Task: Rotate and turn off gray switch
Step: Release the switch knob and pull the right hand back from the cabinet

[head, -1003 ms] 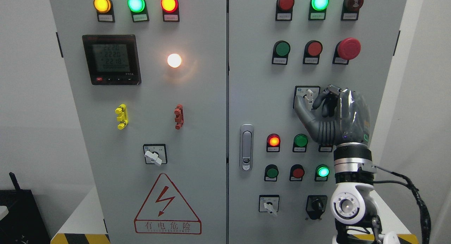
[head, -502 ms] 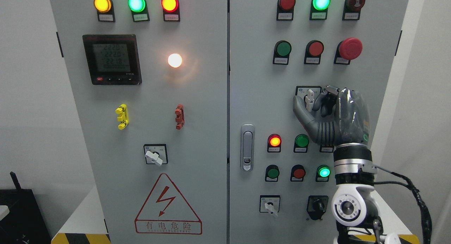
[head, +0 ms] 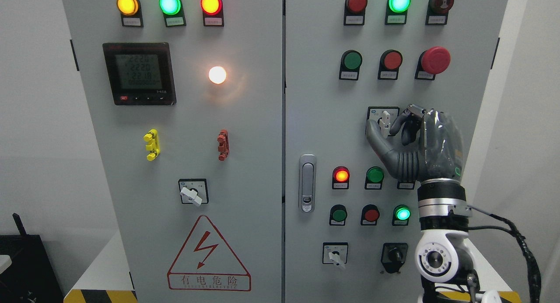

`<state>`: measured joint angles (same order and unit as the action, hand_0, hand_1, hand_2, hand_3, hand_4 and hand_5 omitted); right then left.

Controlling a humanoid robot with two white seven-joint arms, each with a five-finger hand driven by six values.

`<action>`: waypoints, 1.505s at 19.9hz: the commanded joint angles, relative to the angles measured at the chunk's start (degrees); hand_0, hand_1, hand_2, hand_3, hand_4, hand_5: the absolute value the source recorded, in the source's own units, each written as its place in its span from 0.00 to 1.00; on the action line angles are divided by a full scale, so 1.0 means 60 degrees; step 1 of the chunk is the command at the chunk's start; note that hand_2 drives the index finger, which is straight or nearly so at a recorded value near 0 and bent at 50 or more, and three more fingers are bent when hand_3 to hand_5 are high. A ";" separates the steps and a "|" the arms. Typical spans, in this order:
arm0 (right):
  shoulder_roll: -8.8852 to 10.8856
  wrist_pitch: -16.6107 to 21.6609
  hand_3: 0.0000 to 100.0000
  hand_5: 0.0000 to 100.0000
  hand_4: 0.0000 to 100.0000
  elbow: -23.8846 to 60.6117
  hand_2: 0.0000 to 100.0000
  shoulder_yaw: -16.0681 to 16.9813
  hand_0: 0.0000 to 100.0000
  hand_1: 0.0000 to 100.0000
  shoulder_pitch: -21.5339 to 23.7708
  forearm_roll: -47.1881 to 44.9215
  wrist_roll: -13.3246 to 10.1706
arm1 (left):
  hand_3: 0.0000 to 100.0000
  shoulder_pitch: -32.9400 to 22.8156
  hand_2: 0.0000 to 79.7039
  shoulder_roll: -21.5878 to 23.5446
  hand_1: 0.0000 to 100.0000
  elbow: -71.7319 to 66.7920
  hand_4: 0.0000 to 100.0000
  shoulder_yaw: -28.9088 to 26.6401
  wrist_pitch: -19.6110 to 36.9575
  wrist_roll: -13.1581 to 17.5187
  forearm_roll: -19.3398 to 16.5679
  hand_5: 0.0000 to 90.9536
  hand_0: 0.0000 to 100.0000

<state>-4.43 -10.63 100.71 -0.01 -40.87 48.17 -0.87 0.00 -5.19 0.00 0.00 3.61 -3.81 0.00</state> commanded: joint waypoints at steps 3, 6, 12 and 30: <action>0.0182 0.0305 1.00 1.00 0.97 0.0441 0.75 0.0220 0.19 0.47 0.0131 -0.0030 -0.0031 | 0.00 0.0088 0.00 0.0001 0.39 0.0249 0.00 -0.0073 0.0028 0.0005 0.0190 0.00 0.12; 0.0197 0.0496 1.00 1.00 0.97 0.0806 0.75 0.0221 0.19 0.47 0.0438 -0.0321 -0.0031 | 0.00 0.0088 0.00 0.0001 0.39 0.0249 0.00 -0.0088 0.0028 0.0005 0.0190 0.00 0.12; 0.0664 0.1461 1.00 1.00 0.97 0.1612 0.74 0.0235 0.20 0.47 0.1039 -0.0513 -0.0747 | 0.00 0.0088 0.00 0.0001 0.39 0.0249 0.00 -0.0073 0.0028 0.0005 0.0176 0.00 0.12; 0.1911 0.3998 0.00 0.00 0.00 0.2478 0.06 0.0631 0.30 0.28 0.3149 -0.0513 -0.1028 | 0.00 0.0088 0.00 0.0001 0.39 0.0249 0.00 -0.0073 0.0028 0.0005 0.0190 0.00 0.12</action>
<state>4.09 13.06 112.71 1.98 -24.18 45.12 -7.91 0.00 -5.19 0.00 0.00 3.80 -3.81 0.00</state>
